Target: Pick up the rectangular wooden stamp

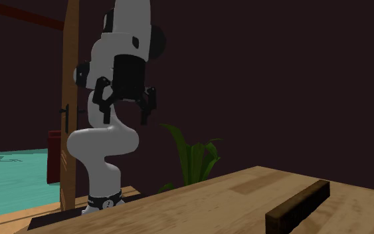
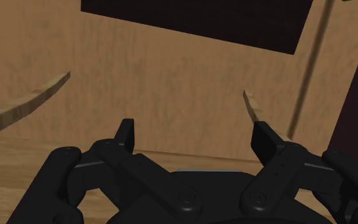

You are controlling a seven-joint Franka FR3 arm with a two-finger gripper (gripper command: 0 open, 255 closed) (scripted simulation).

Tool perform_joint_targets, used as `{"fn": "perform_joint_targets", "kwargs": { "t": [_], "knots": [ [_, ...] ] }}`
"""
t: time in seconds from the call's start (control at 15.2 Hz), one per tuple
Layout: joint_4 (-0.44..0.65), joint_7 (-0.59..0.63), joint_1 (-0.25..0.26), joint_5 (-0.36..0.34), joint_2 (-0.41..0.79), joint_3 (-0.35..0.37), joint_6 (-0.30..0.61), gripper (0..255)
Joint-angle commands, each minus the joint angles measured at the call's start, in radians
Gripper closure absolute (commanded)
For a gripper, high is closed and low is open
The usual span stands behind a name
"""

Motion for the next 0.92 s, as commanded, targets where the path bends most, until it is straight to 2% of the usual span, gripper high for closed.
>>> {"fn": "perform_joint_targets", "kwargs": {
  "t": [0.0,0.4,0.86],
  "knots": [
    [0.0,0.0,0.0,0.0,0.0,0.0,0.0,0],
    [0.124,-0.265,0.068,-0.04,0.238,-0.068,0.119,0],
    [0.315,-0.562,0.142,-0.037,0.507,-0.104,0.203,0]
  ]
}}
